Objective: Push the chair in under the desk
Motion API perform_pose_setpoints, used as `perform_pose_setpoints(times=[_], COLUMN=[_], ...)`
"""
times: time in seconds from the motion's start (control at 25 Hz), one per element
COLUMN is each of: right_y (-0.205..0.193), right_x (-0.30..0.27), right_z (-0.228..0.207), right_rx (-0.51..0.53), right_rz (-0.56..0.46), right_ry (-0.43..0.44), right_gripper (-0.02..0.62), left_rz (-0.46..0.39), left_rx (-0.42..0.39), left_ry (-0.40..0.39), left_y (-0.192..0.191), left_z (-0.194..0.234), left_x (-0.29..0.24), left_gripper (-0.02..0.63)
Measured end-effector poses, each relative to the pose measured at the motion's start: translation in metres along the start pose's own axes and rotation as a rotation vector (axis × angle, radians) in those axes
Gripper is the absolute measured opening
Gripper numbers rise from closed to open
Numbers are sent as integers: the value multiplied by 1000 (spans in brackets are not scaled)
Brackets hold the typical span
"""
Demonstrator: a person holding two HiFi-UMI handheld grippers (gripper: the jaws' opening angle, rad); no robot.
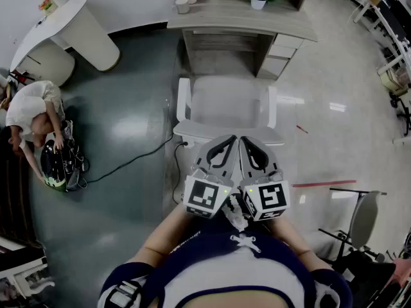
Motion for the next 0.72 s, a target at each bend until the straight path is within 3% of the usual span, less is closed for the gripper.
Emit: perform_pose_setpoints(times=[0.16,0.44,0.6,0.72], right_y=[-1,-7,-13,-22], right_x=[3,1,-3,-6], right_z=[-3,-5,-3,1], right_rx=[-10,9,203,335], right_rz=[17,34,86,137], right_ry=[-11,1,-31,-20], right_gripper=[9,9,11,11], left_rz=[-23,16,37,145], left_rx=[4,-5,-57,-121], left_ry=[-3,-35,-25,-10], left_y=[9,5,-2,-18], left_z=[-2,-1,10,23], left_x=[-6,-8,-7,-5], left_gripper=[8,9,9,11])
Point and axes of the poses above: the fingertips, and each gripper's own axes: x backward along the fingers, z to its left, y out of its top, the point moved 9 cm from there along x, backward along the fingers, and after that the axes turned 12 degrees about x, right-handed, at the moved point
